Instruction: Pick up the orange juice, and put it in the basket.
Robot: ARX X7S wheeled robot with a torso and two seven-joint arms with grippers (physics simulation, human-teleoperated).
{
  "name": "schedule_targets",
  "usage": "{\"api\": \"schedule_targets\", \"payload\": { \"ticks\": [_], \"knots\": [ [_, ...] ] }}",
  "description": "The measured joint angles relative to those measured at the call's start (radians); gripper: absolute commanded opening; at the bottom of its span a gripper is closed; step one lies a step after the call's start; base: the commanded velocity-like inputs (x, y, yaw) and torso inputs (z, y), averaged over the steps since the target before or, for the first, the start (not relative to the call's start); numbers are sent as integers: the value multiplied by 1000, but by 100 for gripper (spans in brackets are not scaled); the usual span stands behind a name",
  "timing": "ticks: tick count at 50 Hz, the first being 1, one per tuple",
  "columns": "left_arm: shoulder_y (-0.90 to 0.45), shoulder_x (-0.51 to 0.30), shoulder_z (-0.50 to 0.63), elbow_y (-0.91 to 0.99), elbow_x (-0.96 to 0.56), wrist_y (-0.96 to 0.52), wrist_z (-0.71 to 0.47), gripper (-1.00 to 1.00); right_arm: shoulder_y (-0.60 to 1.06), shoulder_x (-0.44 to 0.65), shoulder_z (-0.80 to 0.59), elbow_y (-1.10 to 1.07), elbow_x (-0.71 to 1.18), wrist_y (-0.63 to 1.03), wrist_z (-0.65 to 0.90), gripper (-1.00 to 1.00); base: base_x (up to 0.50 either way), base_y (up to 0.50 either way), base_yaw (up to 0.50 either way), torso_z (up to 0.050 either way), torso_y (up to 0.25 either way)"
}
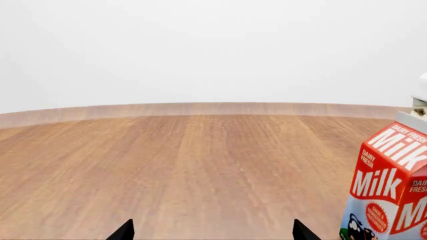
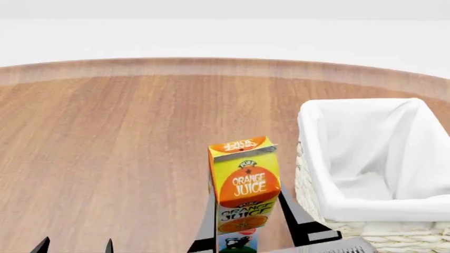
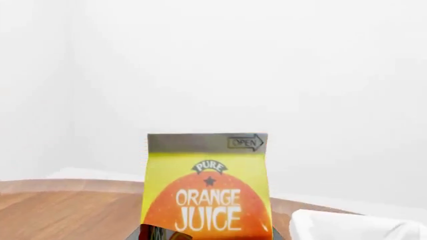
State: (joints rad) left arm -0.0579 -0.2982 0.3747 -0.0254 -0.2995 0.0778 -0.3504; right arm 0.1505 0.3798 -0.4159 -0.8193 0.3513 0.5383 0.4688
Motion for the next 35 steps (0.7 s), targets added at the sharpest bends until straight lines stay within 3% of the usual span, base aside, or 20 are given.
{"api": "schedule_targets", "payload": {
  "ticks": [35],
  "knots": [
    [-2, -6, 8, -1, -6, 3, -7, 100, 109, 54, 172, -142, 149, 152, 70, -100, 0, 0, 0, 0, 1]
  ]
}}
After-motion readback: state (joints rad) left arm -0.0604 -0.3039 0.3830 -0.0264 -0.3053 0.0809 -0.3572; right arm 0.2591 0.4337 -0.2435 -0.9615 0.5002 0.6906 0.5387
